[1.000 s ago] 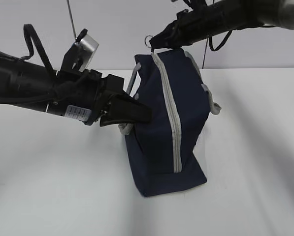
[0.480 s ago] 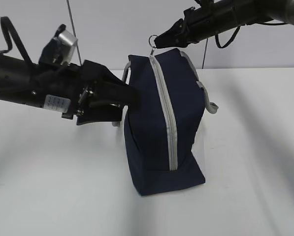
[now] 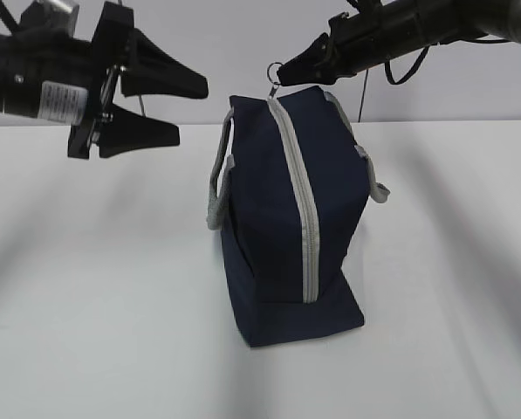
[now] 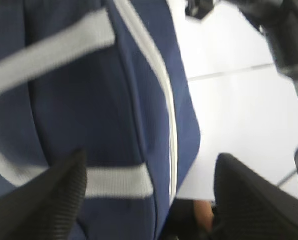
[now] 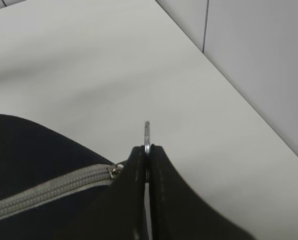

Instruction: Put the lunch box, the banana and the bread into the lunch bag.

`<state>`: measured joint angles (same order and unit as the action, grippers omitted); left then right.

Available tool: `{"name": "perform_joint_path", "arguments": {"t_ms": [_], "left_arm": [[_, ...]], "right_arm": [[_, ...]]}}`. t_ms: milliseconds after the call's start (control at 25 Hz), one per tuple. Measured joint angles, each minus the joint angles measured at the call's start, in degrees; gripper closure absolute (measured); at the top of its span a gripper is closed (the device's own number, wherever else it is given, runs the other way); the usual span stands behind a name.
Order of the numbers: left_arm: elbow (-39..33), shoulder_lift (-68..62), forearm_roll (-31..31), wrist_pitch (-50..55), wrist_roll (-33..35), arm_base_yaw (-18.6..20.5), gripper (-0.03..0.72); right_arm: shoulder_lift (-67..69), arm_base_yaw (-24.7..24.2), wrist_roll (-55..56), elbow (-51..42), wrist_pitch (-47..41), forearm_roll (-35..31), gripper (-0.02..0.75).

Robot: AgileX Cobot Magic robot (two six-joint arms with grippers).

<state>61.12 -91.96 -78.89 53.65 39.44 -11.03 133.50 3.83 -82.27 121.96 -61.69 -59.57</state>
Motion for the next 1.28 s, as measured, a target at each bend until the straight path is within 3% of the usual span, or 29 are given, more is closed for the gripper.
{"name": "perform_joint_path", "arguments": {"t_ms": [400,880,1000,1200,1280], "left_arm": [[20.9,-11.9,15.8,-4.2,-17.2,-1.5,0.204],[35.0,-26.5,17.1,-4.7,-23.7,-5.6,0.241],[36.1,-28.0,17.1,-5.1,-23.9,-5.8,0.333],[36.2,-28.1,17.1,-5.2,-22.5,-5.9,0.627],[36.4,-28.1,17.0,-4.9,-21.8,-6.0,0.674]], "right_arm": [[0.0,0.0,-0.4,0.0,0.0,0.0,0.754],[0.0,0.0,-1.8,0.0,0.0,0.0,0.754],[0.0,0.0,-2.4,0.0,0.0,0.0,0.754],[0.0,0.0,-4.5,0.0,0.0,-0.1,0.754],[0.0,0.0,-5.0,0.0,0.2,-0.7,0.754]]}}
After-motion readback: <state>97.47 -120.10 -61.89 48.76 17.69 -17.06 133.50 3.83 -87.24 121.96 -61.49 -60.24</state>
